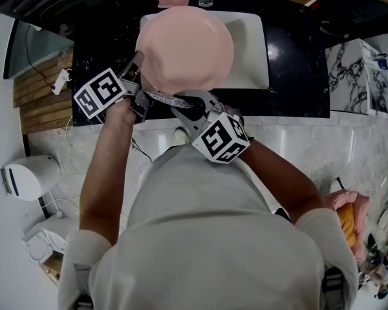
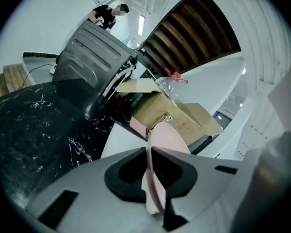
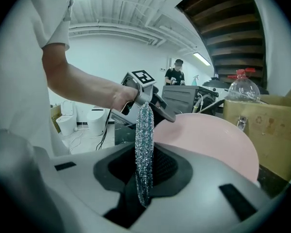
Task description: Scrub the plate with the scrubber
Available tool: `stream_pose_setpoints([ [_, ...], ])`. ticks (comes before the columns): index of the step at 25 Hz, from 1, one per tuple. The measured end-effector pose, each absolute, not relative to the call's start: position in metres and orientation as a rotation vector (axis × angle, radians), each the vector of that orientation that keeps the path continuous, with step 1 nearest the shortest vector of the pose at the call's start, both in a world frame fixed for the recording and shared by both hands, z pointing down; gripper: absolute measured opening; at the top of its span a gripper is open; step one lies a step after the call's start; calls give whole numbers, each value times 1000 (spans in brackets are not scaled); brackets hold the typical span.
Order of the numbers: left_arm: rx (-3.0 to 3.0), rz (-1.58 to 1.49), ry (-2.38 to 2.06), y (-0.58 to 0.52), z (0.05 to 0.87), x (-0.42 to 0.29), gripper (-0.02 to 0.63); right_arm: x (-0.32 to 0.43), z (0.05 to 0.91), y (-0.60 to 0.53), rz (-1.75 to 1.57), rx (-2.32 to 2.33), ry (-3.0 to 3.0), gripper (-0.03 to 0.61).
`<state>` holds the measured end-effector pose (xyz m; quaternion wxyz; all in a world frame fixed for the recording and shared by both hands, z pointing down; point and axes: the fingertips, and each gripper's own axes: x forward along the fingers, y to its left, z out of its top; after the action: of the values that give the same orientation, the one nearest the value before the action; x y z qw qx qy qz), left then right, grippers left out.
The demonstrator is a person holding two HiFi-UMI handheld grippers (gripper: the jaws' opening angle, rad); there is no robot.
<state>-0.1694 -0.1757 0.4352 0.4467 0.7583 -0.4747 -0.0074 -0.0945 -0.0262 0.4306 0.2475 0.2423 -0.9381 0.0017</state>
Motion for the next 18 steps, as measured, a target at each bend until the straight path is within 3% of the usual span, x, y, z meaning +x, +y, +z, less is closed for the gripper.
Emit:
stream_pose_setpoints([
  [18,1861,-30,-1183,-181,441,-185,26,-113,405,-35,33,644,-2596,77],
])
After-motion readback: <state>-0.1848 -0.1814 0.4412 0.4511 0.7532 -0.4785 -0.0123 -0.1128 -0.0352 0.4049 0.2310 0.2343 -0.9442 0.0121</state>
